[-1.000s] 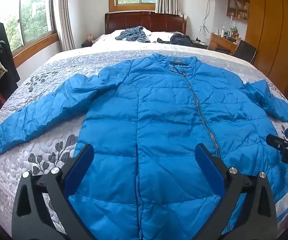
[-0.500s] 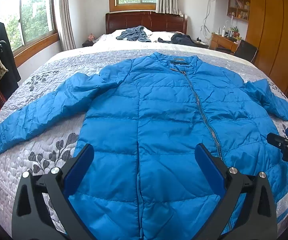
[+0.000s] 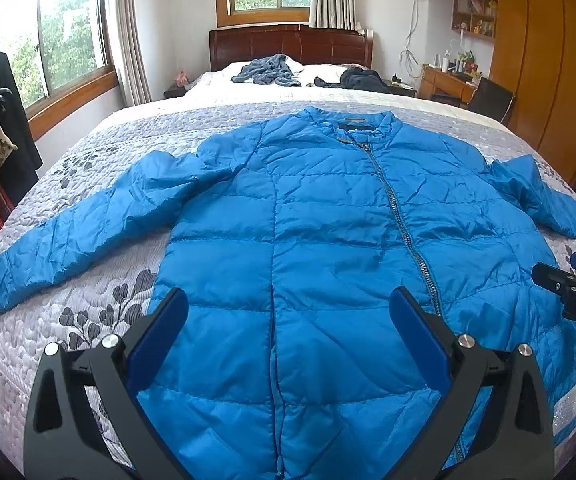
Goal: Fold large clothes
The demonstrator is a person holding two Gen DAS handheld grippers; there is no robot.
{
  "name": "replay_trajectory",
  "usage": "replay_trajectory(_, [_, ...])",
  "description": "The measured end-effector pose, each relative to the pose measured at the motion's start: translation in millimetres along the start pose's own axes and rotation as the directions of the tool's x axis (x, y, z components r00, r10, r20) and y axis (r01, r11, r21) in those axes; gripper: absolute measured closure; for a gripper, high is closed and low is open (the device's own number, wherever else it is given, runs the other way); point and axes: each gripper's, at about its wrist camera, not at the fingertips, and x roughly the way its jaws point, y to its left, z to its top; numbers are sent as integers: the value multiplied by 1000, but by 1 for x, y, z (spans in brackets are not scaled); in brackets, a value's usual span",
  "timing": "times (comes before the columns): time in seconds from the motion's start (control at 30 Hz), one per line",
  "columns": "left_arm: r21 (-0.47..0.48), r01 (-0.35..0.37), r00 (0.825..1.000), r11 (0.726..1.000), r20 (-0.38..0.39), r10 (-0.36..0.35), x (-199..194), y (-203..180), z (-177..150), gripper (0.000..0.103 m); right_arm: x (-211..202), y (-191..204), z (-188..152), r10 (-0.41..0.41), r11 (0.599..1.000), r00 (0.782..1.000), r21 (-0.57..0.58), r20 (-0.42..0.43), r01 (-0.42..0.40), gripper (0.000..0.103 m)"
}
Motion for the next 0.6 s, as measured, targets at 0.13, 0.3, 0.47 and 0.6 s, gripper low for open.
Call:
replay_trajectory(0.13, [4, -3, 1000, 1000, 3, 3, -1, 0, 0, 3, 1, -1, 0, 0, 1000, 1000, 1, -1, 0, 4])
replay_trajectory(0.3, [4, -5, 1000, 1000, 2, 5, -1, 0, 0, 3, 1, -1, 0, 0, 1000, 1000, 1, -1, 0, 4])
replay_trajectory(0.47, [2, -7, 1000, 1000, 4, 7, -1, 1, 0, 3, 2, -1, 0, 0, 1000, 1000, 2, -1, 0, 4])
replay_trajectory(0.6, [2, -8, 1000, 1000, 5, 8, -2, 2, 0, 3, 2, -1, 0, 0, 1000, 1000, 2, -1, 0, 4])
